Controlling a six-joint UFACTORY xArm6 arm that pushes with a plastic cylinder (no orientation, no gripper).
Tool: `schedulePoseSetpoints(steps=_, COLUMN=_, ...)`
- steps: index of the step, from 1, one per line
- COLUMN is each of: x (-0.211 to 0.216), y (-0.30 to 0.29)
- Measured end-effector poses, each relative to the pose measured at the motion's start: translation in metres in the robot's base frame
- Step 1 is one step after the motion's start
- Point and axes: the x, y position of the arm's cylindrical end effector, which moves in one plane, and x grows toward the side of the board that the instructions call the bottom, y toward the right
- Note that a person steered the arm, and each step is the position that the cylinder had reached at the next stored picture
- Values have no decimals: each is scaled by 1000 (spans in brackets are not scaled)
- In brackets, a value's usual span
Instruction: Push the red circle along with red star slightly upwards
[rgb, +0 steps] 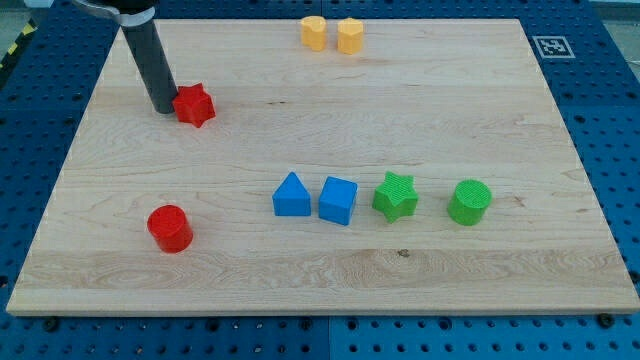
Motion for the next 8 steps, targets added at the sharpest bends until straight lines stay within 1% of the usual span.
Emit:
schedulePoseSetpoints(steps=1, x=0, y=1)
schedulePoseSetpoints(steps=2, x=2, y=38)
schedulePoseSetpoints(steps=3, x=9, y=87)
schedulePoseSetpoints(steps=4, x=36, y=95)
schedulePoseSetpoints(steps=5, x=97, y=61)
schedulePoseSetpoints(steps=6, x=145, y=27)
schedulePoseSetpoints(steps=7, x=191, y=11)
schedulePoseSetpoints(steps=8, x=247, y=27)
